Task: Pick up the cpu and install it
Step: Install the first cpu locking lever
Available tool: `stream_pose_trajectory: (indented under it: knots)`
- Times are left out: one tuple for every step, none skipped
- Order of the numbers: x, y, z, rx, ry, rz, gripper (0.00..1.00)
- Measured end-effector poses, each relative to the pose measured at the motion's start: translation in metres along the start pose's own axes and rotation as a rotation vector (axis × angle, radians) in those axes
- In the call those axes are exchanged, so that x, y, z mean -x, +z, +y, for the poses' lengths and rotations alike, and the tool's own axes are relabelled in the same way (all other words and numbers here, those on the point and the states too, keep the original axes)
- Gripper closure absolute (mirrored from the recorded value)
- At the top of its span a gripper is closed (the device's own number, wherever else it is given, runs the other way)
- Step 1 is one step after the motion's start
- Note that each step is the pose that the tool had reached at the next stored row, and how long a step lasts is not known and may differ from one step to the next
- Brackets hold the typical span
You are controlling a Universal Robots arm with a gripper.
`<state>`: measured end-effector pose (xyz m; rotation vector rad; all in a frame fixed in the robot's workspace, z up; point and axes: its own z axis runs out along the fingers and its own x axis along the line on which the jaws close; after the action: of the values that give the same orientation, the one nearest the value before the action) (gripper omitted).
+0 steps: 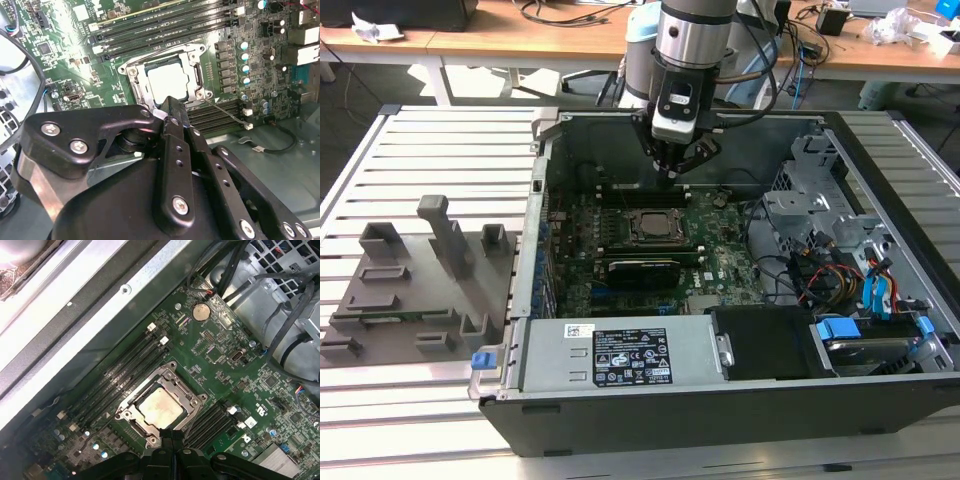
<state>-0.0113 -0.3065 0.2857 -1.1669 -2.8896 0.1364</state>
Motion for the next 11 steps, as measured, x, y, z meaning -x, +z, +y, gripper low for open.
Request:
stream_pose_trajectory:
  knots:
    - [0.0000, 0.0000, 0.0000, 0.0002, -0.010, -0.0009, 0.89]
    - [0.0000, 0.0000, 0.0000, 0.0002, -0.018, -0.0017, 0.89]
    - [0.0000, 0.0000, 0.0000, 0.0004, -0.028, -0.0025, 0.89]
    - [0.0000, 0.0000, 0.0000, 0.0004, -0.035, -0.0031, 0.89]
    - [0.0000, 0.0000, 0.0000, 0.0005, -0.040, -0.0036, 0.89]
    - [0.0000, 0.0000, 0.0000, 0.0006, -0.049, -0.0044, 0.89]
    - [0.0000, 0.0000, 0.0000, 0.0007, -0.055, -0.0050, 0.89]
    - [0.0000, 0.0000, 0.0000, 0.0008, -0.062, -0.0056, 0.89]
    - [0.0000, 0.0000, 0.0000, 0.0009, -0.068, -0.0061, 0.89]
    - [0.0000, 0.0000, 0.0000, 0.0010, -0.079, -0.0071, 0.89]
    - [0.0000, 0.0000, 0.0000, 0.0011, -0.090, -0.0080, 0.89]
